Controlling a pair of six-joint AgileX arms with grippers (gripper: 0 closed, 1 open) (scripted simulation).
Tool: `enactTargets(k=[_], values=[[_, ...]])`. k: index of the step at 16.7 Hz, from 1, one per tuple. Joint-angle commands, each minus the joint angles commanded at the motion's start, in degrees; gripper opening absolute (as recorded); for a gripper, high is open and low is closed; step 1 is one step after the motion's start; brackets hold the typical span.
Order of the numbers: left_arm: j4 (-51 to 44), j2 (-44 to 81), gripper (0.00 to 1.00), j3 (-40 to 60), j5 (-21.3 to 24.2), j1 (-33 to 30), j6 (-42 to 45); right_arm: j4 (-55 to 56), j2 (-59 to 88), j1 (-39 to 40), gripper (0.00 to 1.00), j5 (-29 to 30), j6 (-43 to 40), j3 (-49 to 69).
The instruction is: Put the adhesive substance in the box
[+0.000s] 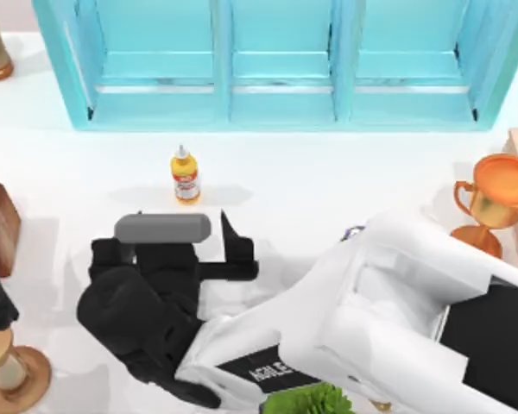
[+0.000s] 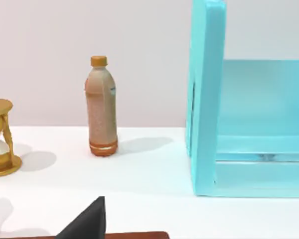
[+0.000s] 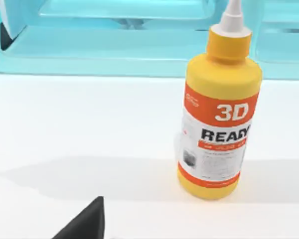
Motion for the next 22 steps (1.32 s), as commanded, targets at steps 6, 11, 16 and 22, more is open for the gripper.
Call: enactTargets(k=[6, 11, 16, 22], values=[[0.0, 0.0, 1.0, 0.0, 0.0, 0.0, 0.0, -0.09, -0.05, -0.35, 1.0, -0.21, -0.1, -0.09], [0.0, 0.0, 1.0, 0.0, 0.0, 0.0, 0.0, 0.56, 5.17, -5.3, 1.0, -4.79, -3.94, 8.14], [0.0, 0.0, 1.0, 0.0, 0.0, 0.0, 0.0, 0.38, 10.58, -9.68, 1.0, -8.74, -7.58, 16.69], [0.0, 0.0, 1.0, 0.0, 0.0, 0.0, 0.0, 1.01, 11.61, -10.0, 1.0, -9.01, -7.84, 17.39]])
